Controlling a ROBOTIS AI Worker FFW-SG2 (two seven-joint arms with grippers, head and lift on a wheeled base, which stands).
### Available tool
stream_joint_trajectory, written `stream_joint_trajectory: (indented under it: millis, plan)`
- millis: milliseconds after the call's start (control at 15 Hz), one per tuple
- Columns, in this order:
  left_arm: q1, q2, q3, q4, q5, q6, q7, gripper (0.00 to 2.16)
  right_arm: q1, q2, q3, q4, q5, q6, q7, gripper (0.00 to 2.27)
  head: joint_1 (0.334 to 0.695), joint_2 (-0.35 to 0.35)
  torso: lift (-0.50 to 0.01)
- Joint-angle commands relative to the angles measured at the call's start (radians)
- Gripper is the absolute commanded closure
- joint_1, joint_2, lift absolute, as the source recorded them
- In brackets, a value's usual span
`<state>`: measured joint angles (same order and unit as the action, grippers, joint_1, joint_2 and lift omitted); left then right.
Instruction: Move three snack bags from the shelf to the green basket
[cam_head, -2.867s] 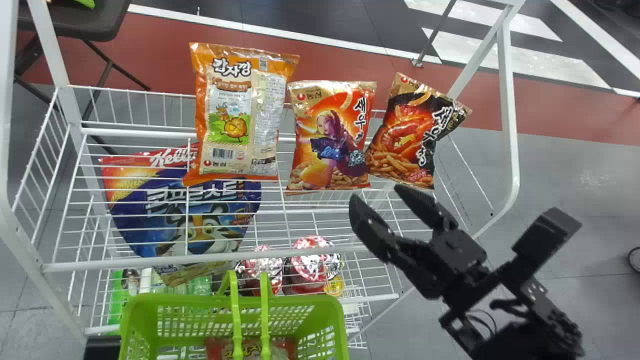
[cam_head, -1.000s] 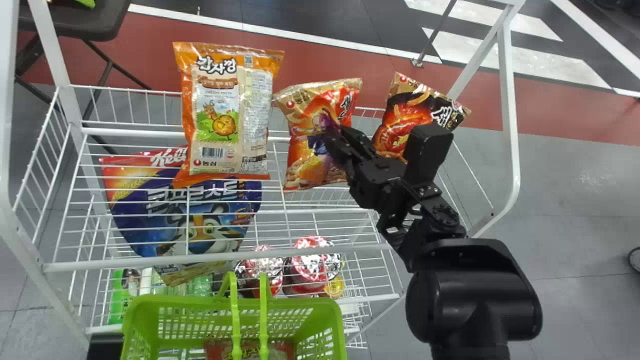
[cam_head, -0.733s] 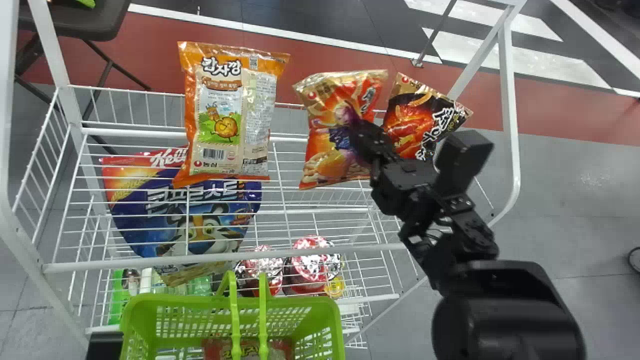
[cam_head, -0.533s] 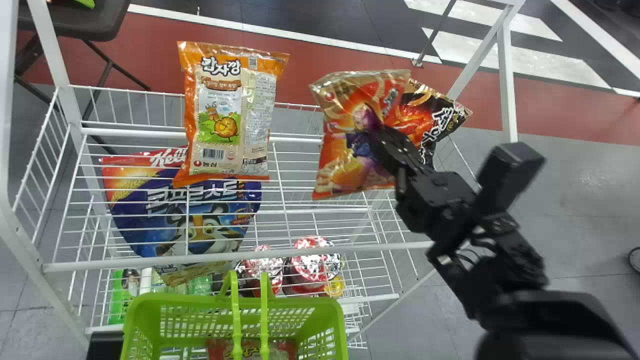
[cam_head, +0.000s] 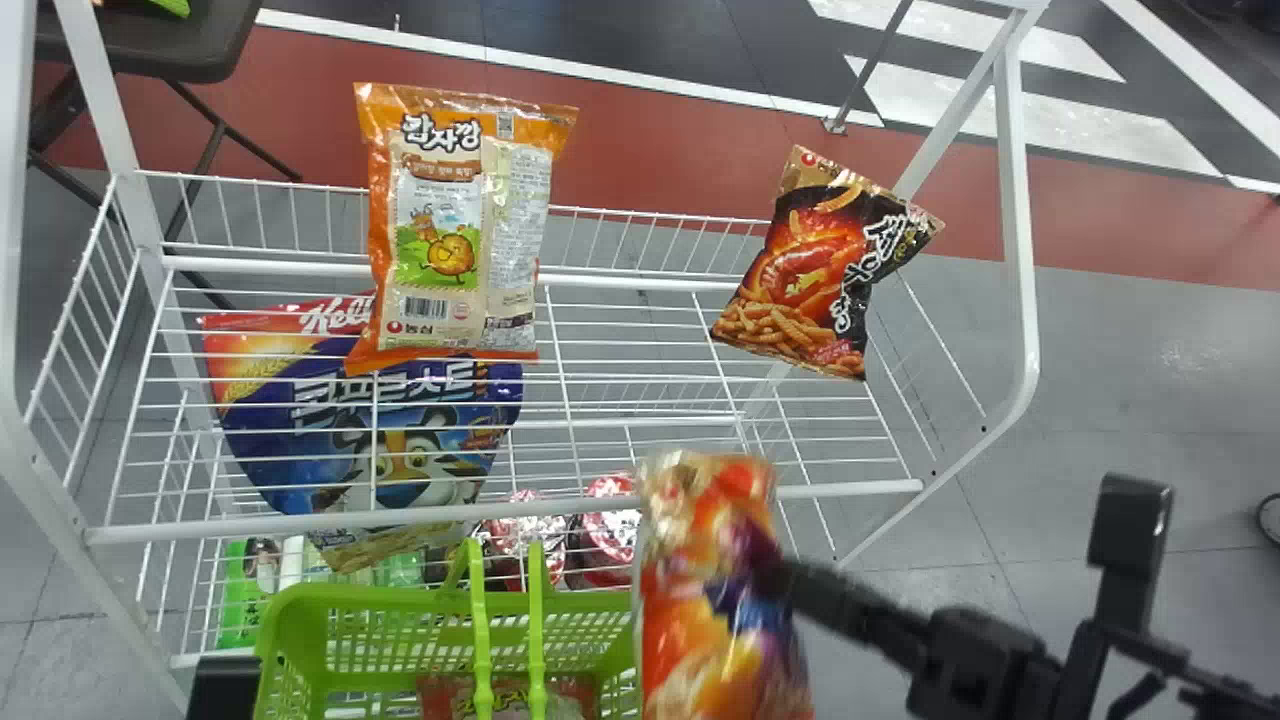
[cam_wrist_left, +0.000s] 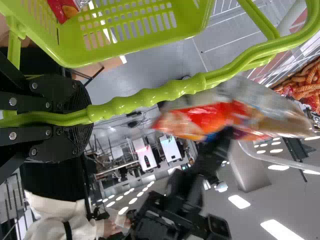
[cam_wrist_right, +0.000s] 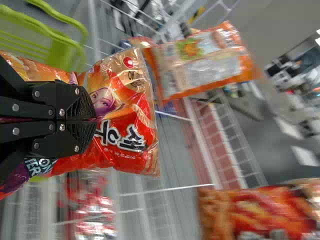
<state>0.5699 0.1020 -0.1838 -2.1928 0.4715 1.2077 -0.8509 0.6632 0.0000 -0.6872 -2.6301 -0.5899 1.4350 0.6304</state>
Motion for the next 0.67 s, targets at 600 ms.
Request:
stream_joint_trajectory:
  millis: [600]
  plan:
    - [0.019, 0.001, -0.008, -0.021, -0.007, -0.006, 0.0, 1.76, -0.03, -0.017, 0.373, 0.301, 0.211, -0.073, -0.081, 1.51, 0.695, -0.35, -0.048]
